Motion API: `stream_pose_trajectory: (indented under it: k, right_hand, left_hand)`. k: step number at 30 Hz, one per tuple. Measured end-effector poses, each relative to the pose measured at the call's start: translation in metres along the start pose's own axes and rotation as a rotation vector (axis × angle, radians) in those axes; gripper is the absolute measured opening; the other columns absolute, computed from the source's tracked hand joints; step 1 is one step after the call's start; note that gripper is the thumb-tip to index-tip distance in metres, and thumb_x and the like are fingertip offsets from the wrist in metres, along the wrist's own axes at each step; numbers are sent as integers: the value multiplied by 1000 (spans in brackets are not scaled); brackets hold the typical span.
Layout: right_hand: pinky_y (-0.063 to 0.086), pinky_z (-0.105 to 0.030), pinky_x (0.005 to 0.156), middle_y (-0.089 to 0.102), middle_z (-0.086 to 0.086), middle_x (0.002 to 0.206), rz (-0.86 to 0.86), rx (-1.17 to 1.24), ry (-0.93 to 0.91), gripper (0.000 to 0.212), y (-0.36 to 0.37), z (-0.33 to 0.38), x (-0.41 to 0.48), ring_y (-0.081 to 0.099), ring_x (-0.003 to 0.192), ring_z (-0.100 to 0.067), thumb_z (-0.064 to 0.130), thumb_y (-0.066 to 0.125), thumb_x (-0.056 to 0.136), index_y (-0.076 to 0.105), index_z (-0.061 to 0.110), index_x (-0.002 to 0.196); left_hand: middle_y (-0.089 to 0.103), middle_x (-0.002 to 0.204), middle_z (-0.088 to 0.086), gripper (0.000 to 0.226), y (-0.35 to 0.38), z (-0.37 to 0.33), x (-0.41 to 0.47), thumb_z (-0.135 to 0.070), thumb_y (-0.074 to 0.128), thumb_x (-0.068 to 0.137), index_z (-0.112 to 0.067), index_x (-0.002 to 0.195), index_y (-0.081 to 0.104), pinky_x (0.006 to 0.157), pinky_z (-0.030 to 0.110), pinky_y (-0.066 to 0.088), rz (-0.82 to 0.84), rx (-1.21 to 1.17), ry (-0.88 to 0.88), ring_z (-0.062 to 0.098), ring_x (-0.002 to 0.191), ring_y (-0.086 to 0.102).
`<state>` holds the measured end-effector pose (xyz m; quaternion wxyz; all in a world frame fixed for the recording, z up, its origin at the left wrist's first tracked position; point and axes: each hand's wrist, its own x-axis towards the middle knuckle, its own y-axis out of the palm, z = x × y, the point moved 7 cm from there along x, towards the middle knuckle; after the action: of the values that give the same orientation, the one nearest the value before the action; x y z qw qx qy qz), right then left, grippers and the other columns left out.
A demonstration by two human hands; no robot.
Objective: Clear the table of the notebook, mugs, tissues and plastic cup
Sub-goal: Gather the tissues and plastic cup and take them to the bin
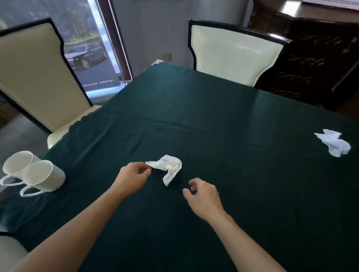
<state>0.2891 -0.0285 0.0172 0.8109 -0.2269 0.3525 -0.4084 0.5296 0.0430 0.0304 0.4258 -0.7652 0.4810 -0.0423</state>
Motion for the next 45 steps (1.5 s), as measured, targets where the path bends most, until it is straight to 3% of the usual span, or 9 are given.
stream_pose_trajectory:
  k: [5,9,13,16,20,25,31,38,45]
  right_hand:
    - [52,-34,92,70,-2,114,-37,18,-18,43,4,0,56,64,109,-23,37,63,95,61,16,133]
    - [53,-35,82,65,5,96,-44,110,-8,39,23,8,87,63,95,-21,38,63,93,61,17,126]
    - [47,-29,75,68,9,91,-110,272,39,30,37,7,103,64,94,-18,33,70,87,64,19,113]
    - [49,-26,77,69,10,87,-161,335,59,31,40,2,109,65,89,-13,26,71,88,66,20,118]
    - [60,-31,85,76,10,92,-195,417,21,21,37,0,114,71,87,-6,22,68,91,75,21,111]
    - [63,-32,79,78,17,86,-271,533,-69,13,15,1,114,74,83,-2,23,69,94,79,30,96]
    - [61,-24,75,79,18,87,-390,550,-91,12,-24,-14,109,75,82,-1,21,71,93,80,28,96]
    - [55,-11,67,77,20,82,-518,560,-21,8,-74,-66,101,73,77,3,21,75,88,79,28,85]
    - [59,-17,69,78,17,83,-564,581,34,5,-120,-127,84,74,79,-1,23,75,89,80,25,90]
  left_hand:
    - [74,101,-13,19,17,5,15,-27,61,97,-26,107,77,66,12,46,-23,0,-4,7,96,68]
    - [75,104,-14,20,20,10,29,-29,61,97,-27,110,76,61,6,44,-40,-12,6,-4,90,66]
    - [72,101,-20,20,22,13,46,-29,63,98,-28,114,74,53,0,44,-37,-52,31,-9,87,66]
    - [71,103,-20,22,23,6,61,-30,65,97,-32,118,71,69,11,51,-31,-100,67,-9,93,65]
    - [67,125,-16,41,37,-4,81,-32,68,97,-30,138,64,90,26,50,28,-143,100,8,111,66]
    - [74,122,-17,38,73,-30,89,-33,64,100,-35,138,63,86,22,55,210,-265,165,-2,100,73]
    - [83,111,0,27,117,-70,78,-22,63,104,-30,128,71,93,43,61,395,-628,165,23,106,78]
    - [82,115,9,26,180,-113,69,-11,70,98,-15,123,75,85,29,64,539,-869,122,24,109,78]
    - [82,114,12,29,233,-163,50,-5,69,97,-11,125,74,95,43,59,595,-887,124,29,108,78]
